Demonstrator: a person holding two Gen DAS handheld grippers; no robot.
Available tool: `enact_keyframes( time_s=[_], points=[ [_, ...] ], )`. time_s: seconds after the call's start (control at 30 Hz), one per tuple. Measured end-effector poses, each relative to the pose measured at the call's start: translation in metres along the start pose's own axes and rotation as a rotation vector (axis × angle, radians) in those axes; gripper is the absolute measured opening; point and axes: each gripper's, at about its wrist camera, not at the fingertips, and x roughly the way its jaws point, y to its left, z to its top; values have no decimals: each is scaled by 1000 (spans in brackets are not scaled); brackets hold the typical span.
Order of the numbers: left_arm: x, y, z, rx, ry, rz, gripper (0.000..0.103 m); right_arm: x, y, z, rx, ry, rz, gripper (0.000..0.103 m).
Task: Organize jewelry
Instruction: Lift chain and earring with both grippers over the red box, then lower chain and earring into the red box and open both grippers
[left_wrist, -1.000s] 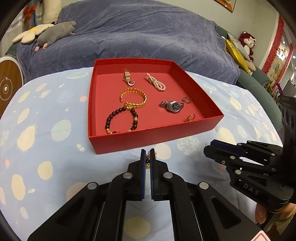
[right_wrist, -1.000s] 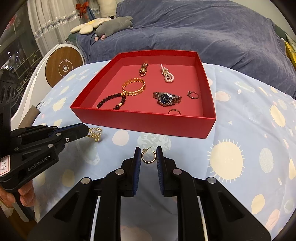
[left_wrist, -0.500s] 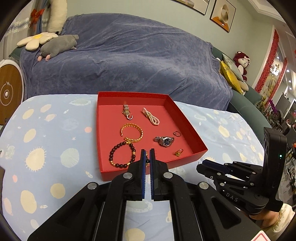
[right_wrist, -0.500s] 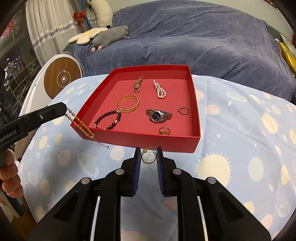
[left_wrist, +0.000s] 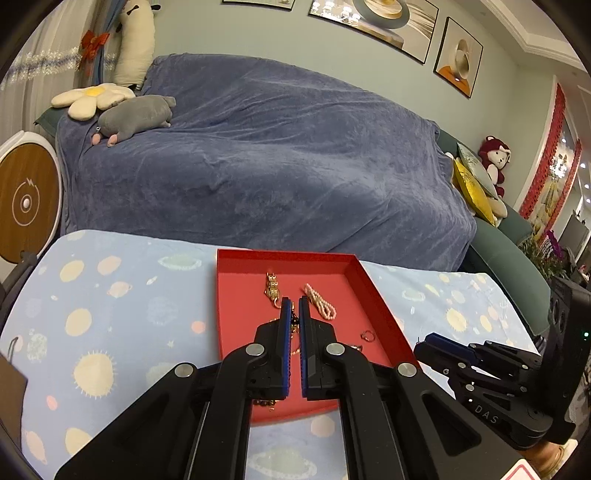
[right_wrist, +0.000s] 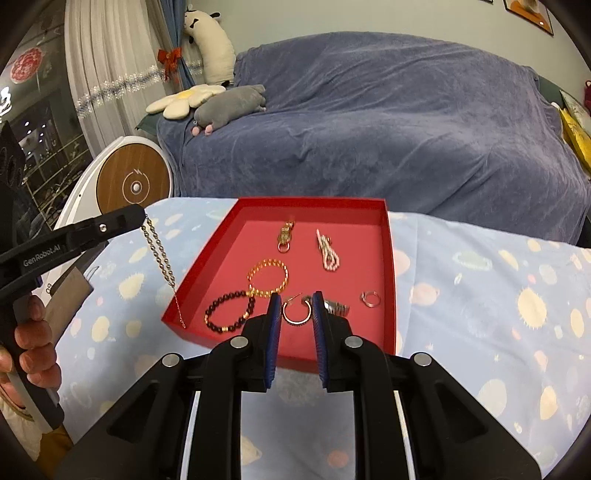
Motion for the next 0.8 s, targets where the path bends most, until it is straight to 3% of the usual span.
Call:
enact_keyframes(
  time_s=[0.23, 0.43, 0.8],
  points=[
    [45, 0, 28, 38, 11, 55, 2, 37, -10, 31, 3, 1, -20, 16],
    [85, 4, 46, 27, 10, 76, 2, 77, -19, 36, 23, 36, -30, 16],
    [141, 18, 38, 26, 75, 138, 2, 112, -30, 33, 40, 67, -34, 16]
  ],
)
